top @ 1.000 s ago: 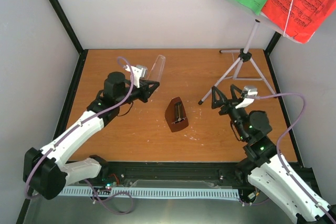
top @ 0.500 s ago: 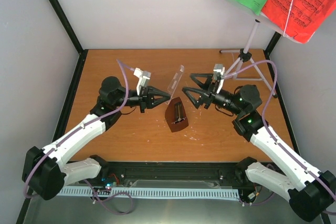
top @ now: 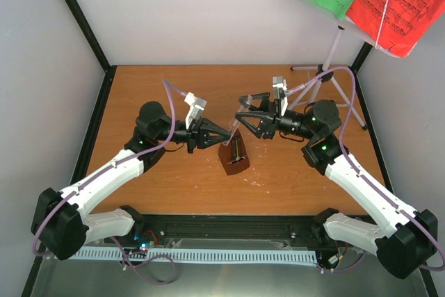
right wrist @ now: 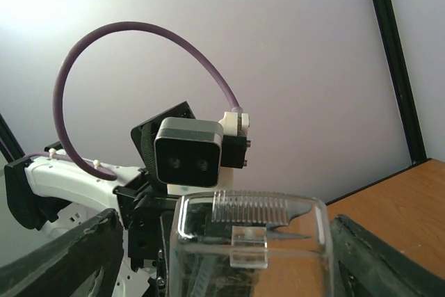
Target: Pack up the instrument practice props
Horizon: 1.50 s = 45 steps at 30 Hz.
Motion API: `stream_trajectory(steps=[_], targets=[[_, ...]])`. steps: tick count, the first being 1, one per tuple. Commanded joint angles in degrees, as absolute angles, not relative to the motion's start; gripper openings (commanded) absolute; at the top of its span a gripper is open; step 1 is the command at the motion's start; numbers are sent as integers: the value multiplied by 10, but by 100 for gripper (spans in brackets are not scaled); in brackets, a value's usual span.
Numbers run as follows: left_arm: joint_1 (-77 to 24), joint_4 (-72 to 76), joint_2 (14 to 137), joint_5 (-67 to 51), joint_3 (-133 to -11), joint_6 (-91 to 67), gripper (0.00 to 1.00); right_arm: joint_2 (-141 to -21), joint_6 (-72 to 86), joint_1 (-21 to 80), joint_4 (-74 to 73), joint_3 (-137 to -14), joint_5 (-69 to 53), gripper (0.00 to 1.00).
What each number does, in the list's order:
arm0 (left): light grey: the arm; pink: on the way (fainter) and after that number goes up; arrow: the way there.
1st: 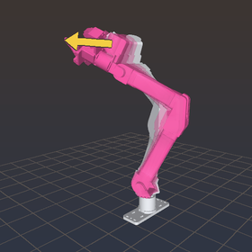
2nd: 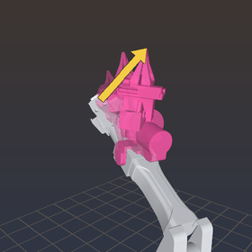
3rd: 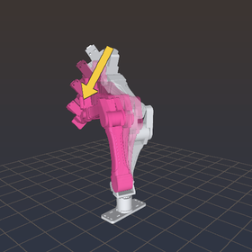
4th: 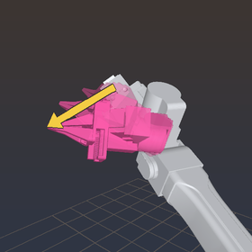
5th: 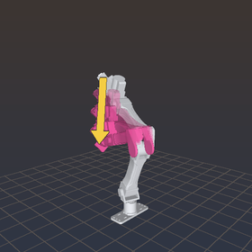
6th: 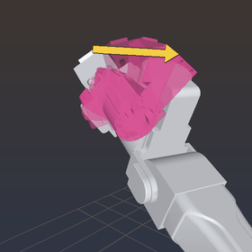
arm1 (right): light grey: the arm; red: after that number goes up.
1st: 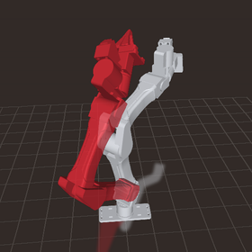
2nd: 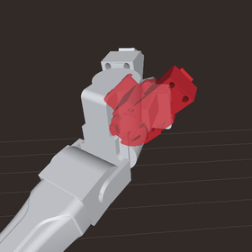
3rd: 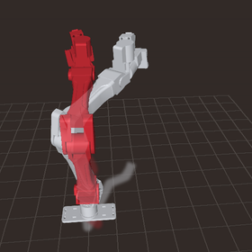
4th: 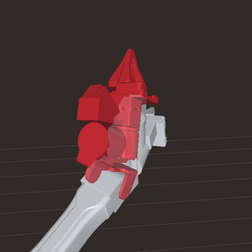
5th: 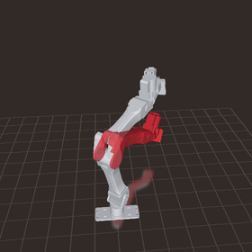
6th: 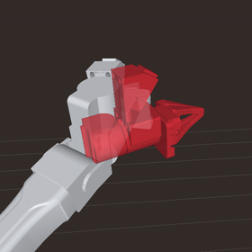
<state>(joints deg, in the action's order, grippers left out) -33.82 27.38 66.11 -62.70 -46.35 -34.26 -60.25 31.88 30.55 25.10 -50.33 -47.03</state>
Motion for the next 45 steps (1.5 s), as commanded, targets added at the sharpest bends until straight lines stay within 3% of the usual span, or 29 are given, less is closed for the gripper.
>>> stream_trajectory(steps=[1, 7, 12, 13, 14, 16, 18, 24, 29, 37, 45], targets=[[-344, 302, 668, -638, -492, -348, 0, -603, 320, 308, 261, -505, -499, 75], [-344, 294, 666, -625, -486, -348, 0, -613, 326, 307, 272, -494, -500, 55], [-344, 279, 665, -609, -486, -340, 1, -601, 308, 308, 261, -480, -497, 50], [-344, 278, 665, -604, -483, -341, 8, -597, 302, 308, 255, -478, -493, 50], [-344, 276, 662, -594, -478, -342, 25, -592, 294, 308, 245, -475, -485, 50], [-344, 269, 650, -556, -459, -336, 76, -579, 273, 308, 219, -471, -470, 50], [-344, 260, 630, -495, -417, -325, 98, -558, 243, 308, 182, -468, -451, 51], [-344, 241, 625, -344, -279, -358, 99, -485, 128, 312, 44, -408, -343, 52], [-344, 263, 685, -310, -212, -336, 94, -417, 111, 319, 61, -295, -245, 53], [-378, 263, 842, -322, -260, -263, 74, -406, 127, 328, 160, -196, -170, 51], [-392, 268, 901, -348, -300, -229, 60, -419, 108, 336, 176, -185, -139, 51]])
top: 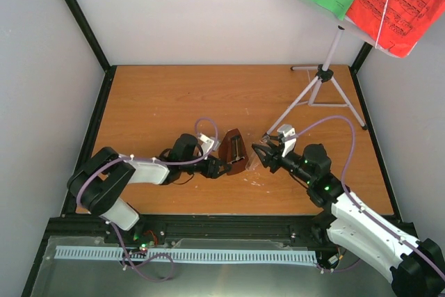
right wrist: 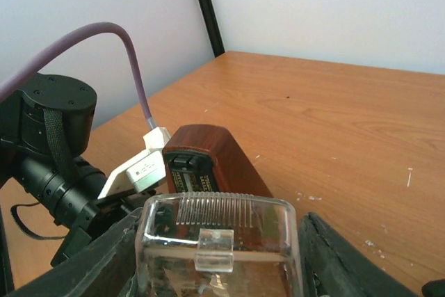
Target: Pack up the instrument practice props
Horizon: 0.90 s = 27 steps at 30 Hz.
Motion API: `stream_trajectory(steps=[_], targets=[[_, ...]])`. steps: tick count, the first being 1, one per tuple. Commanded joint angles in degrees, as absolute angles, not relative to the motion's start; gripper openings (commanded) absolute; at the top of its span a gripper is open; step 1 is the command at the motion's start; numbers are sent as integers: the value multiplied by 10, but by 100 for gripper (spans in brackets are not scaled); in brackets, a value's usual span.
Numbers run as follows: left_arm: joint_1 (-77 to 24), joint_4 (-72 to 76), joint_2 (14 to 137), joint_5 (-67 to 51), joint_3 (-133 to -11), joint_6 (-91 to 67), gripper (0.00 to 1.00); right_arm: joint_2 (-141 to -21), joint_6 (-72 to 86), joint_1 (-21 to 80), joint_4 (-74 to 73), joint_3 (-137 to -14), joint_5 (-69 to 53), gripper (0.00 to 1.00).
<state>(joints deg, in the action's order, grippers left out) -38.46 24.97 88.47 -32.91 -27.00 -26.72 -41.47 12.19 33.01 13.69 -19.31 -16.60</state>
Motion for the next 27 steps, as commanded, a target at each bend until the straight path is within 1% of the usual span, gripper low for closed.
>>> stream_trajectory(steps=[1, 7, 10, 11, 13, 14, 15, 17, 19, 22, 25, 27], targets=[[-393, 273, 906, -353, -303, -227, 60, -420, 109, 336, 179, -184, -137, 51], [-406, 318, 954, -384, -346, -222, 61, -421, 109, 345, 212, -165, -101, 51], [-407, 367, 951, -363, -334, -245, 61, -416, 94, 365, 231, -154, -57, 51], [-406, 381, 939, -354, -323, -250, 65, -415, 89, 374, 239, -149, -43, 51], [-405, 367, 900, -332, -313, -252, 80, -418, 80, 387, 256, -141, -21, 51], [-401, 337, 879, -319, -316, -250, 88, -421, 76, 393, 267, -138, -9, 51], [-397, 293, 859, -294, -325, -255, 92, -425, 72, 400, 281, -132, 3, 51], [-374, 182, 814, -230, -354, -278, 99, -438, 59, 412, 309, -125, 25, 52], [-335, 109, 767, -241, -380, -275, 99, -457, 47, 422, 341, -119, 34, 52], [-283, 10, 706, -217, -442, -251, 99, -491, 39, 429, 389, -117, 36, 52], [-226, -131, 697, -168, -555, -186, 99, -523, 41, 431, 436, -115, 31, 53], [-191, -191, 709, -126, -638, -145, 99, -540, 43, 431, 459, -112, 26, 53]])
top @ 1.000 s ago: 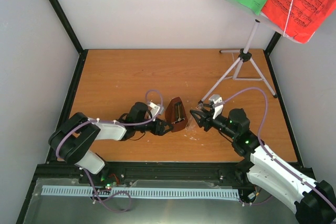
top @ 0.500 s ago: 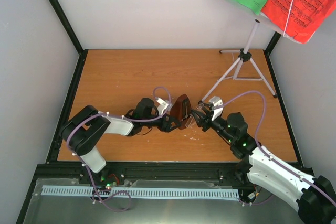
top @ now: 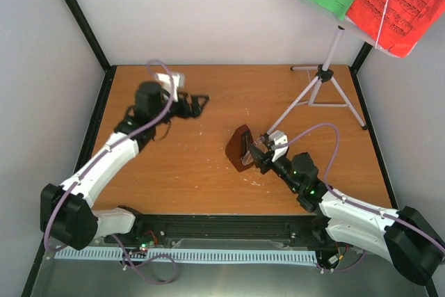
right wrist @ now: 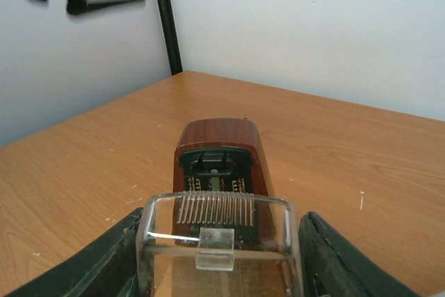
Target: Pack up the instrument practice props
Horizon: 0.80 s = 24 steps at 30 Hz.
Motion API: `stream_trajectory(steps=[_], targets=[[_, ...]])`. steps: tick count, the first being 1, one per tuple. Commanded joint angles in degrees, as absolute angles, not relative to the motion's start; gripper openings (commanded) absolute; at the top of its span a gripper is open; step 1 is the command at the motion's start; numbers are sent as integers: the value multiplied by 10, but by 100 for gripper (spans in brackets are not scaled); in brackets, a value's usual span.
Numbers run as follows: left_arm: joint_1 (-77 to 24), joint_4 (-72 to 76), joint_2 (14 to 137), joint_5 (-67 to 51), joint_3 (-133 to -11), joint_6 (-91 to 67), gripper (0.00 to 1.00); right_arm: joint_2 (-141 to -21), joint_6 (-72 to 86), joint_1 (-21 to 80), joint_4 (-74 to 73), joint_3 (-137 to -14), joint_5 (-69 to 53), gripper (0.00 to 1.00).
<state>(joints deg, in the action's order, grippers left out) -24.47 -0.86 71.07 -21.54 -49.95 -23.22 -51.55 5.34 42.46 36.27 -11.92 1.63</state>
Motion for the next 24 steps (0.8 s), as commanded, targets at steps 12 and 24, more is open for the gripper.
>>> stream_trajectory(steps=[12, 24], targets=[[-158, -71, 683, 45, -563, -38, 100, -636, 44, 432, 541, -109, 10, 54], [-158, -56, 674, 15, -545, -27, 100, -677, 19, 432, 563, -108, 17, 54]])
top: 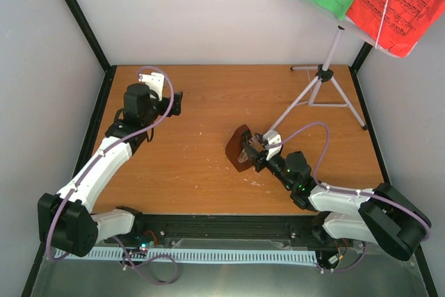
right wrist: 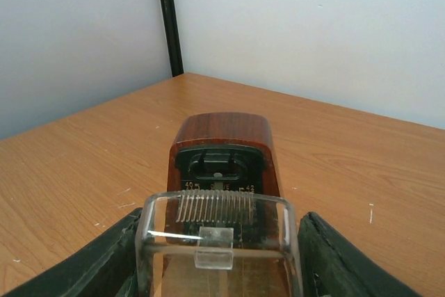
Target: Pack up the instrument practice props
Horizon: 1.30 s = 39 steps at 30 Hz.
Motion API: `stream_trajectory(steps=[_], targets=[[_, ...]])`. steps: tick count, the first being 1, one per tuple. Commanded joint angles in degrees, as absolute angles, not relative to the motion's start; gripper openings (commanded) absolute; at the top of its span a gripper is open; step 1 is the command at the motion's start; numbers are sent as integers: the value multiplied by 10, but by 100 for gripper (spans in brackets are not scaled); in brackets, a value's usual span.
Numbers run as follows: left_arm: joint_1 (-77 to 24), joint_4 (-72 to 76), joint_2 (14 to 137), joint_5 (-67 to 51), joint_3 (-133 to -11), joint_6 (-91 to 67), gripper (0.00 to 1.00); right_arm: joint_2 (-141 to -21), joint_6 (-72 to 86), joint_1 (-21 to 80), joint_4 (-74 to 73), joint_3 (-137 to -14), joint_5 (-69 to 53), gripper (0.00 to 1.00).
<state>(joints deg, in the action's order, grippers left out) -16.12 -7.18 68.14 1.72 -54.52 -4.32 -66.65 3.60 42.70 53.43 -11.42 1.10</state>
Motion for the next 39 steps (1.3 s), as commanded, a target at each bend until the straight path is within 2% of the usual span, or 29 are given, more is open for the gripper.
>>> stream_trajectory(steps=[1, 15, 30, 39], targets=[[-158, -57, 675, 14, -546, -27, 99, -680, 18, 432, 565, -108, 16, 54], [-158, -59, 674, 11, -545, -25, 100, -707, 11, 432, 572, -110, 14, 55], [-158, -59, 677, 0, -542, -26, 99, -737, -9, 441, 678, -77, 26, 52], [-158, -59, 678, -4, -541, -27, 99, -740, -11, 453, 693, -76, 31, 52]])
